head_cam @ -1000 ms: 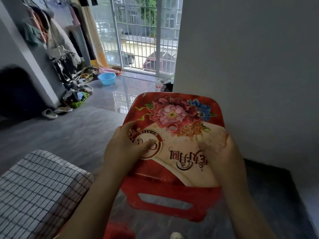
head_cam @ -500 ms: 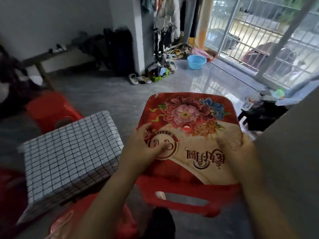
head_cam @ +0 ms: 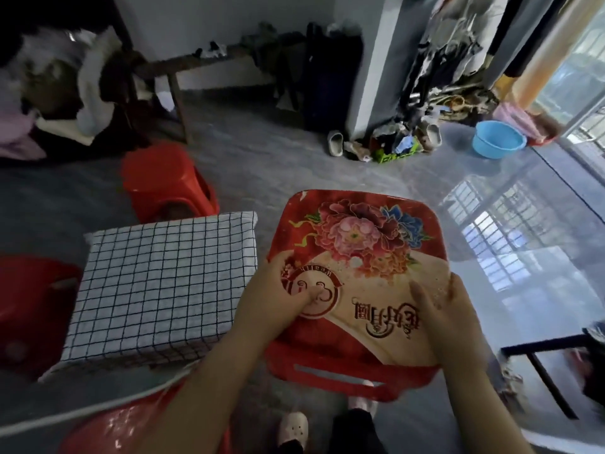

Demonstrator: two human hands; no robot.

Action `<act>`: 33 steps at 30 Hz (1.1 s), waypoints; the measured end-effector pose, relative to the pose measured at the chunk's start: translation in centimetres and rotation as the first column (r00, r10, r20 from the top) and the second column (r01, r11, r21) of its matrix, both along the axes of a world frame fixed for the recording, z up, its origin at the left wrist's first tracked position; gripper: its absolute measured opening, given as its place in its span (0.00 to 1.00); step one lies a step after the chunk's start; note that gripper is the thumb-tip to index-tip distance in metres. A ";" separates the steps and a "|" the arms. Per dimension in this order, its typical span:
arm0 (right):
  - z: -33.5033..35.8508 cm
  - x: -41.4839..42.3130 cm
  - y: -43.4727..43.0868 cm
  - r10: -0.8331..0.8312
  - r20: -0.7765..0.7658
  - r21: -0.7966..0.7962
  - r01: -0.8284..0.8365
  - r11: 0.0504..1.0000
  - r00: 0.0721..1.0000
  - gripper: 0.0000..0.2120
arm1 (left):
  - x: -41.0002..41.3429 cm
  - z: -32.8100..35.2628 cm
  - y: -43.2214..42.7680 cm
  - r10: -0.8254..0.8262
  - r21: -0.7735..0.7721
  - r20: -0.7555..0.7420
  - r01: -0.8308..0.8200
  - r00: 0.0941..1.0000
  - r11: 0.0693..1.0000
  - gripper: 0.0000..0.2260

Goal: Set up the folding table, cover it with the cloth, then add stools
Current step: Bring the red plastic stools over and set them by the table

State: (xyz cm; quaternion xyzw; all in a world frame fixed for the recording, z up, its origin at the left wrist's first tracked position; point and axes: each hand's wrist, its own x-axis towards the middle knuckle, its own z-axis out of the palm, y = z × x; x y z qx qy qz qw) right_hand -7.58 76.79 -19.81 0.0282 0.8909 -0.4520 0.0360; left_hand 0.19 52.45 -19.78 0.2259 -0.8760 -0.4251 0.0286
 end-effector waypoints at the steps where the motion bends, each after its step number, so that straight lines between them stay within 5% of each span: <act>1: -0.9 -2.2 -0.5 0.019 0.006 -0.005 -0.019 1.000 1.000 0.17 | -1.6 -0.8 -0.4 0.019 0.008 0.012 -0.020 1.000 1.000 0.34; 9: -13.4 -19.5 -5.5 0.248 0.274 0.061 -0.274 0.960 0.929 0.25 | -13.5 -12.3 -3.1 0.211 0.063 0.190 -0.227 0.959 0.972 0.34; 16: -29.6 -28.5 -10.4 0.261 0.461 0.082 -0.334 0.939 0.848 0.28 | -21.5 -27.6 -6.5 0.230 0.096 0.380 -0.286 0.896 0.953 0.38; 20: -38.8 -30.8 -11.5 0.210 0.539 0.078 -0.297 0.952 0.816 0.27 | -23.6 -36.2 -7.7 0.117 0.151 0.509 -0.222 0.853 0.963 0.44; 24: -44.6 -31.7 -11.2 0.175 0.571 0.106 -0.284 0.953 0.802 0.37 | -24.2 -42.3 -7.0 -0.050 0.075 0.618 0.004 0.785 0.997 0.51; 30: -45.7 -32.1 -11.2 0.106 0.623 0.238 -0.316 0.918 0.775 0.49 | -24.5 -43.3 -6.9 -0.084 -0.044 0.693 0.158 0.716 0.986 0.51; 33: -43.6 -32.5 -12.2 0.073 0.675 0.409 -0.455 0.791 0.734 0.48 | -25.9 -40.9 -8.4 -0.136 0.030 0.787 0.183 0.601 0.983 0.46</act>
